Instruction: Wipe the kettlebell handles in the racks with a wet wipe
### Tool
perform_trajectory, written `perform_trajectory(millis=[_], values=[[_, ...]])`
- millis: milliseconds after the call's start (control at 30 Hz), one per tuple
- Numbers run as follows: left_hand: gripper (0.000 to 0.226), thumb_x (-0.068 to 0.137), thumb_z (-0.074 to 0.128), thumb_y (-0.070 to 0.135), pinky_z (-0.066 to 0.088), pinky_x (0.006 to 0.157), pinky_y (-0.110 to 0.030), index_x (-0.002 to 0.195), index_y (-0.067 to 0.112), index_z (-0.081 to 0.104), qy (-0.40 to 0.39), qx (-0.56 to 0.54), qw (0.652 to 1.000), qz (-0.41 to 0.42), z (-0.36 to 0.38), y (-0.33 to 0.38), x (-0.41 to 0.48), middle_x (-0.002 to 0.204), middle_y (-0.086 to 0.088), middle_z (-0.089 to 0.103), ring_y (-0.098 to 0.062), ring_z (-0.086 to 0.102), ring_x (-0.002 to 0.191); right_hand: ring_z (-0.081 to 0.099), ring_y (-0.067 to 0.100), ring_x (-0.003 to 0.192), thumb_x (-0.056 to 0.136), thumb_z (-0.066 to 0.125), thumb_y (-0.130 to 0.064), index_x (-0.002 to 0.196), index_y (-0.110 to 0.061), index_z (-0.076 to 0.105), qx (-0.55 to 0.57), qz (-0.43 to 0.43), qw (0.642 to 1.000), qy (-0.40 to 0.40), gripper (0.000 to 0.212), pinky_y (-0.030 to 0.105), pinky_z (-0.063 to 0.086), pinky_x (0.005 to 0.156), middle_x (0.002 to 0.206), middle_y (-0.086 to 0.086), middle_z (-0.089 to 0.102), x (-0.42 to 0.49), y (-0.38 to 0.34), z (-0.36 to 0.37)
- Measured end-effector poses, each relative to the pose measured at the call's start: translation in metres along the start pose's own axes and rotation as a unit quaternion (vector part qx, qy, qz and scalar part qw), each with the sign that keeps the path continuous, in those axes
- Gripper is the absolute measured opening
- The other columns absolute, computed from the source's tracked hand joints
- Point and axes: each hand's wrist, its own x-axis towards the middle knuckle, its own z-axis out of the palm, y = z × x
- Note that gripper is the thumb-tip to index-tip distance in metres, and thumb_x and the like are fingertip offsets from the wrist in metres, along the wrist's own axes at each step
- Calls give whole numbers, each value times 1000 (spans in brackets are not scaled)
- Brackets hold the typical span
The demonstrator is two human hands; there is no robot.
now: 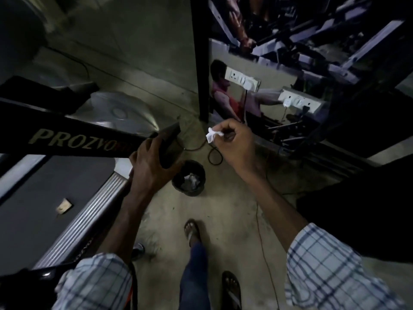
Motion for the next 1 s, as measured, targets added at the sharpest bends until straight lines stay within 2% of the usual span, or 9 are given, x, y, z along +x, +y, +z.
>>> perform_trajectory(millis=[133,233,400,433,500,600,733,867,1000], values=[[90,69,68,60,33,104,-52,146,19,45,-65,14,997,-39,79,-57,34,140,-13,51,-34,46,131,65,-4,70,81,72,2,85,-4,70,-16,61,998,12,7,9,45,67,77,-5,70,20,84,44],[90,67,65,64,33,105,-52,143,16,49,-103,-12,990,-95,144,-106,57,139,-14,53,-35,49,130,64,1,69,82,73,-3,86,-11,72,-56,111,992,8,9,13,46,64,78,-7,71,31,160,82],[66,70,78,46,43,90,-39,125,16,54,-133,-54,986,-80,269,-194,83,112,-19,69,-28,63,104,65,1,75,86,75,-10,88,-21,70,-100,162,982,-3,12,14,49,65,79,-13,68,37,302,155],[66,71,75,54,46,92,-36,123,17,56,-152,-51,982,-101,294,-218,90,112,-15,69,-27,63,104,63,0,76,87,73,-10,90,-22,69,-113,169,979,-14,13,14,49,67,81,-13,68,35,332,171],[81,73,55,83,53,93,-37,126,22,60,-212,-36,967,-134,349,-269,94,116,-5,67,-26,64,110,64,5,83,87,71,-8,101,-17,71,-140,184,972,-52,17,23,53,72,94,-6,71,28,390,200],[89,71,62,66,56,85,-49,137,7,56,-191,-24,972,-133,404,-312,77,120,-17,65,-38,65,108,68,26,94,83,70,-2,110,-9,70,-175,171,966,-82,27,37,57,77,109,10,70,14,448,226],[94,65,63,62,52,88,-54,140,7,54,-176,-46,968,-176,416,-321,67,126,-16,63,-38,62,113,66,27,92,85,69,1,111,-8,70,-210,156,959,-108,27,31,51,76,110,13,68,15,472,233],[96,67,61,65,38,98,-50,144,9,50,-164,-52,966,-192,381,-310,67,132,-15,59,-36,54,123,66,30,96,90,66,-6,117,-10,68,-238,170,944,-152,27,41,55,80,114,11,66,31,448,229],[97,69,62,69,41,99,-56,147,13,46,-107,-45,975,-189,322,-293,68,138,-10,56,-32,52,128,67,24,97,91,66,-7,118,-13,67,-219,145,949,-174,28,18,49,75,118,6,66,57,387,223]])
